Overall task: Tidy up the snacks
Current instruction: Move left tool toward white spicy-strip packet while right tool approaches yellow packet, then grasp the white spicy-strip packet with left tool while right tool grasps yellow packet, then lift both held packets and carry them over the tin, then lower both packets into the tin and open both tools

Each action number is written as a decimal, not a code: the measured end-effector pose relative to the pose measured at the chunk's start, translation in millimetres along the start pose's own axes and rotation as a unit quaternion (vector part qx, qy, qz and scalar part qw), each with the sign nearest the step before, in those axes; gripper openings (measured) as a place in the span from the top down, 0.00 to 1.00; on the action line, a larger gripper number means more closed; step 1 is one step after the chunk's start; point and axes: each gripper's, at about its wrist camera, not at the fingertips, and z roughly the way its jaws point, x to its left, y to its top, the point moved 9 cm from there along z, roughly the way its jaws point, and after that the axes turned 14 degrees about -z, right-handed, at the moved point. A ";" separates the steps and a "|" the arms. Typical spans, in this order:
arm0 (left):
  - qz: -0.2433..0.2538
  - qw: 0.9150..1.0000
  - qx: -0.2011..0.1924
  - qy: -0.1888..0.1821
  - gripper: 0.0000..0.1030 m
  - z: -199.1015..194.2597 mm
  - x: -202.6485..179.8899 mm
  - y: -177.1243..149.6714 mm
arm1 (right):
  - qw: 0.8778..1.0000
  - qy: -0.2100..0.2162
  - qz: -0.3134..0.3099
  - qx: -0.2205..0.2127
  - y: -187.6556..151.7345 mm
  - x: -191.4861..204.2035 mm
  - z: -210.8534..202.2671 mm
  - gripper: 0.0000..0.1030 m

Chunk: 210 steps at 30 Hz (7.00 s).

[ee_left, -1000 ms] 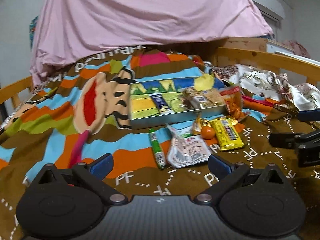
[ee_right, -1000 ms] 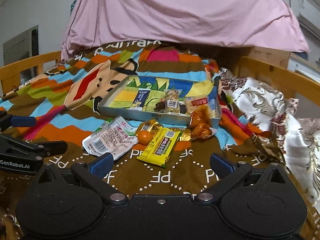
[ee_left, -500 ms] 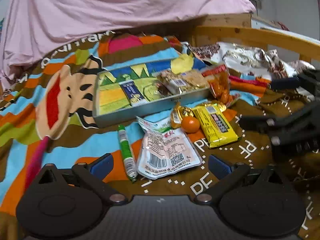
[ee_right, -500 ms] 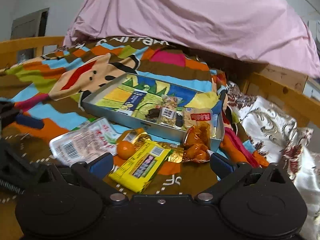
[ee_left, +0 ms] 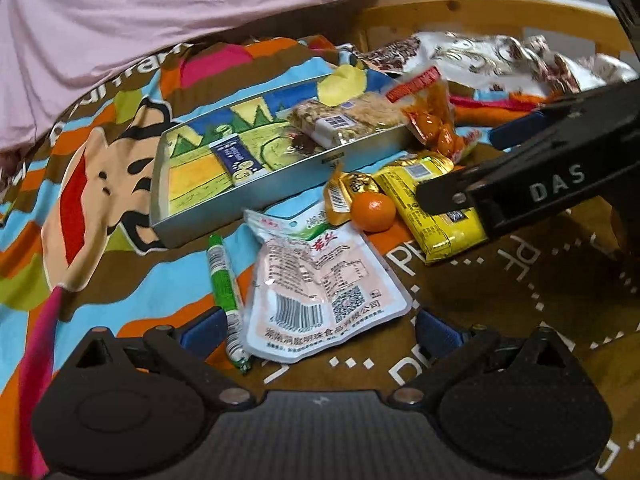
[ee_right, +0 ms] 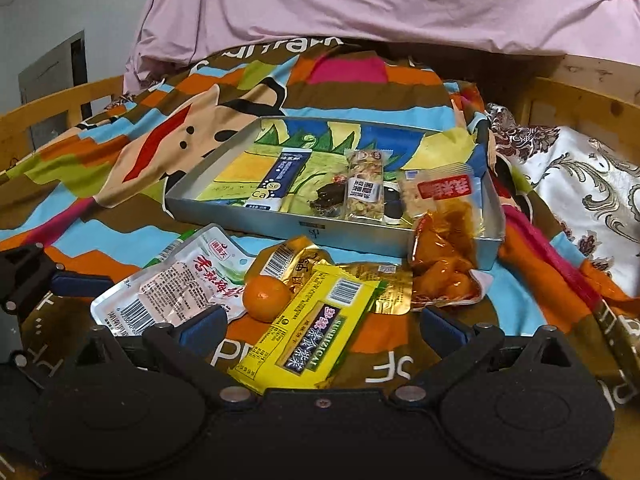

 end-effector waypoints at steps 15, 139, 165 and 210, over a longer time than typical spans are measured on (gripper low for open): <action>-0.029 0.999 -0.012 -0.020 0.18 -4.1 4.8 4.9 | 0.999 0.001 -0.004 0.034 -11.1 5.2 14.1 0.28; -0.271 0.962 -0.029 -0.028 0.43 -93.6 13.7 2.5 | 0.965 -0.083 -0.243 -0.056 -9.7 62.3 -78.7 0.45; -0.244 0.960 -0.139 -0.019 0.43 15.4 31.2 189.8 | 0.956 -0.197 -0.100 -0.193 120.6 -128.1 9.9 0.45; -0.316 0.948 -0.030 0.033 0.19 163.0 37.1 159.1 | 0.996 -0.042 -0.008 -0.084 79.2 -160.3 132.5 0.31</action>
